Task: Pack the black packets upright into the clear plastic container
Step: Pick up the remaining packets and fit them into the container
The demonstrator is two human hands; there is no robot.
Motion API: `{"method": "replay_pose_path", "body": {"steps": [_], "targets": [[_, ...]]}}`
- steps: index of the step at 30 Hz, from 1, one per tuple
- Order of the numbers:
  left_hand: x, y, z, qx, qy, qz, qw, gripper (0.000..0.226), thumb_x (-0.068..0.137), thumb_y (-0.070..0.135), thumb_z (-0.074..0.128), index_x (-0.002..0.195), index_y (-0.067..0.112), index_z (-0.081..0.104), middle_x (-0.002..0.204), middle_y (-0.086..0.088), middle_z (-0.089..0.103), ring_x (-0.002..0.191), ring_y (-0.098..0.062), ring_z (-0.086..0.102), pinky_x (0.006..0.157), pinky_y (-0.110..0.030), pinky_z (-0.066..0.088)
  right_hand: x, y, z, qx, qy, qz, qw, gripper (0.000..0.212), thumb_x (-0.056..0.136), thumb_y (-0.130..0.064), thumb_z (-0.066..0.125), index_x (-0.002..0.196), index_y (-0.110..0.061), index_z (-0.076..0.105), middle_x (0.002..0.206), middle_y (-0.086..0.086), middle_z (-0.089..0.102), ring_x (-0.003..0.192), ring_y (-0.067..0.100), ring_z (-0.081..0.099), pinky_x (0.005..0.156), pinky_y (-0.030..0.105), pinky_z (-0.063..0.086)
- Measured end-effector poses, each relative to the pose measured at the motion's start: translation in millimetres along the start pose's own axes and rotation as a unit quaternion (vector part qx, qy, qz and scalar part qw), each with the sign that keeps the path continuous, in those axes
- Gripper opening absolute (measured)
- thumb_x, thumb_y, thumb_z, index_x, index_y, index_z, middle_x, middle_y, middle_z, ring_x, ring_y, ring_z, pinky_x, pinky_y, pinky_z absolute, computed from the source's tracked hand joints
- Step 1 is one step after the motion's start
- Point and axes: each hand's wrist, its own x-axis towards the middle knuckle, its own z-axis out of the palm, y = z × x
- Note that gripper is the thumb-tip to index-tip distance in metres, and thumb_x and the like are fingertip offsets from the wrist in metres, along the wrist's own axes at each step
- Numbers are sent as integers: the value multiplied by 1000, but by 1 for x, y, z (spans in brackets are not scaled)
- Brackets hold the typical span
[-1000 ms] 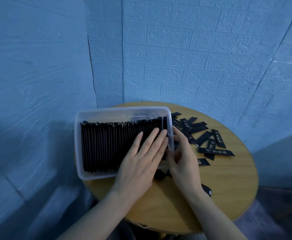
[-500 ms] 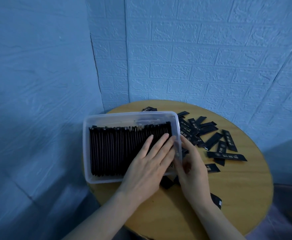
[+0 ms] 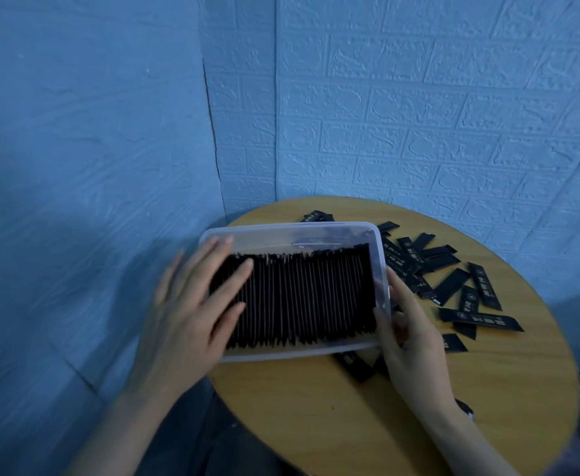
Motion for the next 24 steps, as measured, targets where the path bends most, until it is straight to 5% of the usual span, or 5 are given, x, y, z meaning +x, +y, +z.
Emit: {"method": "replay_pose_path", "body": {"steps": [4, 7, 11, 17, 24], "targets": [[-12, -11, 13, -163, 7, -93, 982, 46, 96, 30, 47, 141, 18, 50, 161, -13, 18, 150, -26, 16, 121, -37, 17, 0, 2, -1, -15, -15, 0, 1000, 57, 96, -20, 48, 147, -39, 30, 86, 1, 65, 61, 17, 57, 46, 35, 48], [-14, -3, 17, -295, -16, -156, 943, 51, 97, 37, 44, 147, 35, 38, 164, 0, 5, 151, -13, 3, 118, -15, 7, 2, 3, 0, -18, -21, -2, 1000, 55, 96, -27, 44, 147, -39, 29, 98, 0, 66, 72, 25, 64, 51, 49, 52], [-7, 2, 15, -404, -24, -219, 888, 49, 94, 44, 42, 139, 59, 33, 159, 11, 22, 145, 7, 11, 108, -2, 12, 9, 1, 4, -32, -12, -9, 999, 53, 95, -33, 41, 147, -40, 29, 109, -10, 64, 73, 28, 65, 54, 52, 54], [-3, -4, 12, -450, 93, -269, 846, 65, 92, 18, 50, 138, 62, 34, 144, 36, 37, 140, 8, 27, 112, -9, 21, 30, -12, 13, -16, -21, -13, 1000, 52, 97, -31, 42, 147, -40, 30, 115, -12, 64, 62, 24, 64, 52, 51, 53], [-4, -16, 17, -541, 87, -359, 756, 52, 96, 33, 55, 141, 46, 34, 148, 33, 33, 139, 11, 26, 117, -24, 18, 42, -11, 30, -16, -45, -1, 999, 53, 100, -21, 45, 140, -52, 31, 102, 2, 69, 57, 24, 58, 55, 53, 50]]}}
